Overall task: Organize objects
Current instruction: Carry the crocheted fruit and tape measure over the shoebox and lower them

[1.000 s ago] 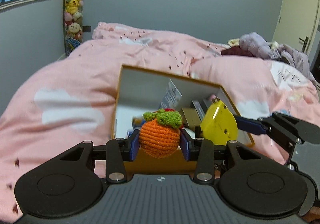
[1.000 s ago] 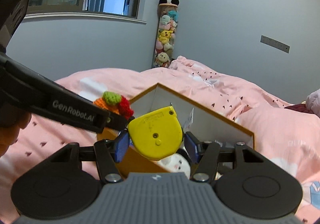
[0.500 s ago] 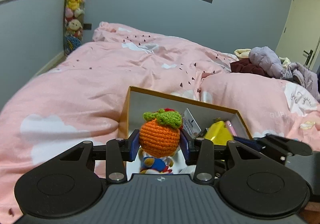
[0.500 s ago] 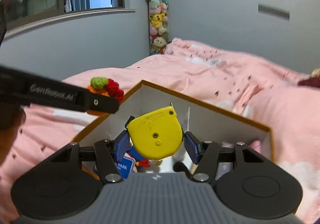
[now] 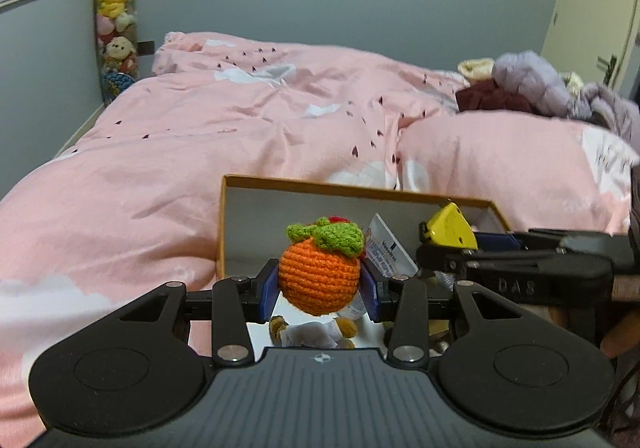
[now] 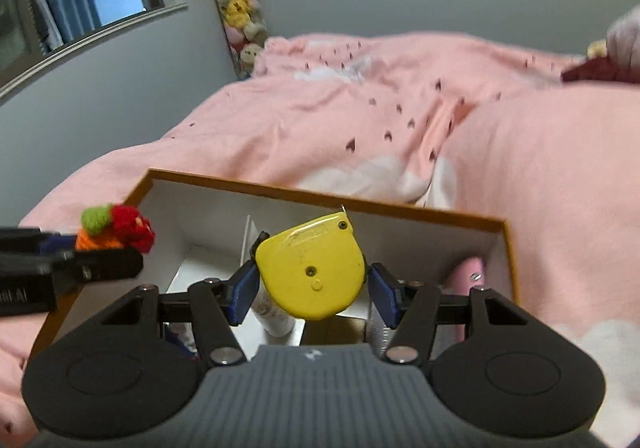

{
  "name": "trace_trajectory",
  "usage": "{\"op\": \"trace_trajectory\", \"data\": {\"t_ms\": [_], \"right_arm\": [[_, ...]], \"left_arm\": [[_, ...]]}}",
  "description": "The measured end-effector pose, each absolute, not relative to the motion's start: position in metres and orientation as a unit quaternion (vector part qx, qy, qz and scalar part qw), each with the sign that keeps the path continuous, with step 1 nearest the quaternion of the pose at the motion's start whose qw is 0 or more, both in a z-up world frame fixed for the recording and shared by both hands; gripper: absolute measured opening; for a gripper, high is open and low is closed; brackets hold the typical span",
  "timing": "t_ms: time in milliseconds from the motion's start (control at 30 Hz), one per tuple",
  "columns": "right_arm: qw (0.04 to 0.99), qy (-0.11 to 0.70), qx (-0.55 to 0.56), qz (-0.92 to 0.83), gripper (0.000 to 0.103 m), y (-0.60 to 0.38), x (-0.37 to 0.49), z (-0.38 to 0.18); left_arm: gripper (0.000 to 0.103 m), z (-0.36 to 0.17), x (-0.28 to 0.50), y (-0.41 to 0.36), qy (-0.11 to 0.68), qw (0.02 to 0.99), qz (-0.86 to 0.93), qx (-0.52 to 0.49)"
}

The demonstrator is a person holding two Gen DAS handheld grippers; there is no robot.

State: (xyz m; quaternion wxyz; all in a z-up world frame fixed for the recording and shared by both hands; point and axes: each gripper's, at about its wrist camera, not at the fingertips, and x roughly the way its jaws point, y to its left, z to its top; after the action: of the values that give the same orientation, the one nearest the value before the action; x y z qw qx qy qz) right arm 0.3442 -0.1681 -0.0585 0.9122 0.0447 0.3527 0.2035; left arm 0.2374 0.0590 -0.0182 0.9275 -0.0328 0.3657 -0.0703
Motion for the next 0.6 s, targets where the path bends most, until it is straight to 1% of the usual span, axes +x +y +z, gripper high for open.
{"op": "trace_trajectory", "data": {"t_ms": [300, 600], "right_arm": [[0.884, 0.421, 0.082, 0.183, 0.062, -0.155, 0.382, -0.086], [0.866, 0.452, 0.106, 0.186, 0.062, -0.153, 0.397, -0.095]], "left_arm": [[0.047, -0.034, 0.255, 0.049, 0.386, 0.919, -0.073, 0.017], [0.047, -0.044, 0.265, 0.043, 0.399, 0.913, -0.085, 0.025]]}}
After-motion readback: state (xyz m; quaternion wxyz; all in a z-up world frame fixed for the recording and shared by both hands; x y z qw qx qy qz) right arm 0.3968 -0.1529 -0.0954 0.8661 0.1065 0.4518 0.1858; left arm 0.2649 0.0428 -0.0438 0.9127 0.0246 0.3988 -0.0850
